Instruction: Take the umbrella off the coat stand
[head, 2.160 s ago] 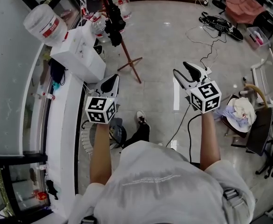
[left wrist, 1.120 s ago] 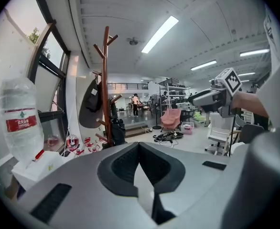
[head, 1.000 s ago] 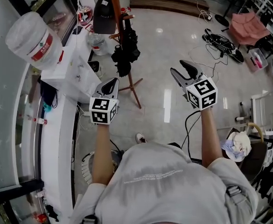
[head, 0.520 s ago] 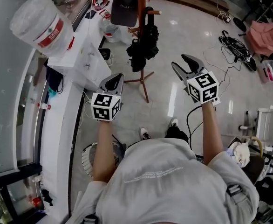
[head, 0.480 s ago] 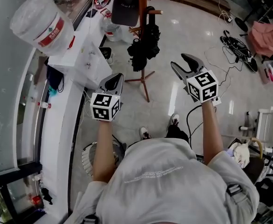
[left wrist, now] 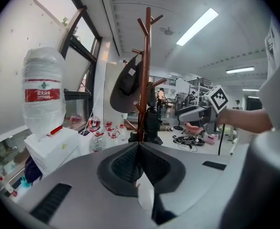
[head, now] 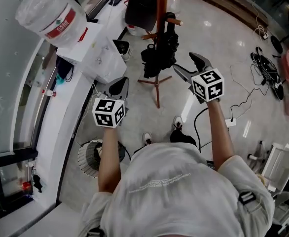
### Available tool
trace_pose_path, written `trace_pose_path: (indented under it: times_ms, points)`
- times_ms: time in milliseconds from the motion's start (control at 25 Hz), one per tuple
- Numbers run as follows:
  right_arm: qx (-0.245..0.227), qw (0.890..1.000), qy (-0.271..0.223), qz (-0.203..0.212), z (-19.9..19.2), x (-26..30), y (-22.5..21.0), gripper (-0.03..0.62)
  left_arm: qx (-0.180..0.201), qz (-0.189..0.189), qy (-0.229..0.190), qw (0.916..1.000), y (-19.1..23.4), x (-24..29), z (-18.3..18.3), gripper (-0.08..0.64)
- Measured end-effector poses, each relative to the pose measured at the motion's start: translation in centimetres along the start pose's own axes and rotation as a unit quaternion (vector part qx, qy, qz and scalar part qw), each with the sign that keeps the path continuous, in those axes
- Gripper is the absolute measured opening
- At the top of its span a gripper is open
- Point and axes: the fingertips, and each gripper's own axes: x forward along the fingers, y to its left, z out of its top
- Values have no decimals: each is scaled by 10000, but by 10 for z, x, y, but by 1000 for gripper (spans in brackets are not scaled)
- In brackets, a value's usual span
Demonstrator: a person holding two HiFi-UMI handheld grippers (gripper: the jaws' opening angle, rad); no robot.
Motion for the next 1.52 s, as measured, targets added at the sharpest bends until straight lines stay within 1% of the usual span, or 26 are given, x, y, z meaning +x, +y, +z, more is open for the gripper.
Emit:
trace_pose_path:
  times_ms: [200,360,600,680,800,1000,1120,1240,1360,1400,1440,1480,1520]
  points:
    - [-27,9984,192,539,-4,42,-21,374,-192,408,37,9990,-1,17,7,14]
    - [-23,9953,292,920,-11,76,-28,405,-328,675,118,9971,1,30,5,14]
    - [-17,9906,420,1303,-29,116,-31,443,-550,1054,209,9927,3,39,-5,14]
    - [-110,9891,464,1393,-33,126,-28,448,-622,1158,256,9910,4,40,-10,14]
    - [-190,9889,410,1415,-37,141,-26,448,-693,1256,327,9891,3,42,-17,14]
    - [-181,9871,436,1531,-45,161,-18,448,-814,1434,405,9855,4,40,-26,14]
    - [-104,9851,356,1677,-43,166,-12,448,-871,1498,416,9840,5,40,-29,14]
    - [-45,9843,286,1739,-42,170,-9,448,-914,1548,399,9829,6,39,-33,14]
    - [-14,9851,254,1703,-42,170,-8,445,-983,1590,387,9816,7,37,-37,14]
    - [-36,9853,253,1689,-41,169,-8,428,-996,1595,384,9814,7,37,-38,14]
    - [-77,9856,255,1673,-41,168,-7,379,-1000,1595,383,9814,8,37,-38,14]
    - [-126,9859,265,1649,-41,168,-7,345,-997,1592,383,9815,9,37,-38,14]
    - [-167,9862,282,1621,-41,167,-7,336,-991,1586,381,9816,10,37,-38,14]
